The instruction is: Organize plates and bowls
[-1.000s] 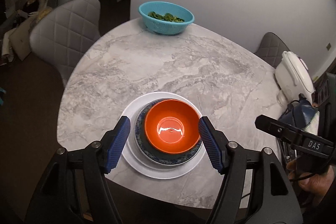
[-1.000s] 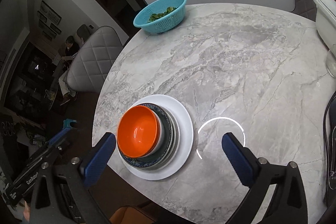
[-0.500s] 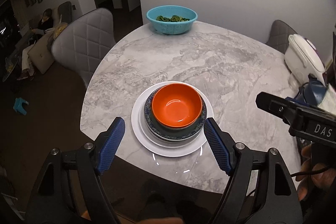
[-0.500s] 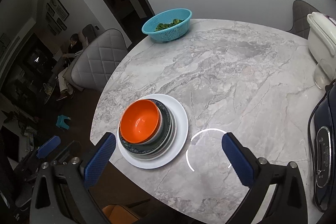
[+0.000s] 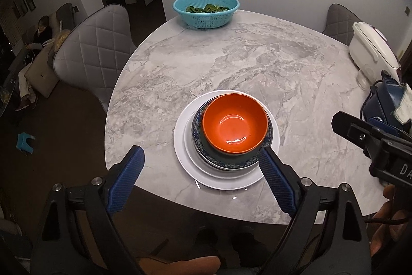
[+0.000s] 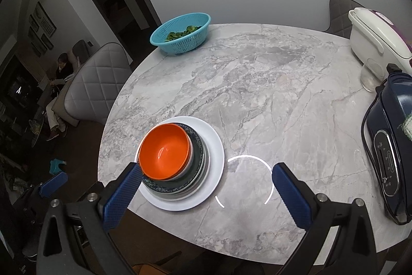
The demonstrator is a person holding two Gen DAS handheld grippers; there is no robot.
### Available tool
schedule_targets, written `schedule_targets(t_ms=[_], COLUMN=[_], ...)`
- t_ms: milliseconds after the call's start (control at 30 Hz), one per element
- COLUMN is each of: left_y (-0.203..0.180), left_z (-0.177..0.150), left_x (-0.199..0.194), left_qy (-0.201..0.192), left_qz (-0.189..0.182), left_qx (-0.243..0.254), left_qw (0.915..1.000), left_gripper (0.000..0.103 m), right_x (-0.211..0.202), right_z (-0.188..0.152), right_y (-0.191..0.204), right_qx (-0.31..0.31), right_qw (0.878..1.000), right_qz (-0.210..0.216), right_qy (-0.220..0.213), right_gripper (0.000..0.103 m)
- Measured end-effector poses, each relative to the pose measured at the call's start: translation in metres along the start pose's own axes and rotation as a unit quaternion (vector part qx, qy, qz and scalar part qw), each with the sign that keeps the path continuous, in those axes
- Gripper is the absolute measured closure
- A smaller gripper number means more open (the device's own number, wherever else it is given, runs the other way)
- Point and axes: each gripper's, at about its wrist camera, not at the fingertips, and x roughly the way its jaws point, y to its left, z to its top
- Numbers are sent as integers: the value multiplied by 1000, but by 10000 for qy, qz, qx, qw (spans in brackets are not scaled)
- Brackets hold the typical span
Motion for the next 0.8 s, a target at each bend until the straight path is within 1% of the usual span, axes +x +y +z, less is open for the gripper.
schedule_targets(t_ms=[33, 167, 233, 467, 800], left_y=[2, 9, 10, 4, 2], left_z=[2, 8, 10, 12, 13], left_x=[1, 4, 5, 8, 11], left_qy=[3, -43, -73, -13, 33], left_qz=[-34, -283, -343, -392, -298], left_qx=[1, -46, -36, 50, 5], left_qw=[10000, 9996, 9994, 9992, 9996], left_gripper=[5, 0, 0, 1, 1], right_x=[1, 2, 2, 5, 7], right_z=[-1, -3, -3, -3, -2], right_y=[3, 10, 11, 13, 10], right_qx=[5, 13, 28, 50, 64], right_qw=[10000, 9999, 9998, 9996, 9992], right_qz=[-41, -147, -194, -292, -380], right_qy=[10, 16, 13, 22, 46], right_gripper=[0, 0, 0, 0, 0])
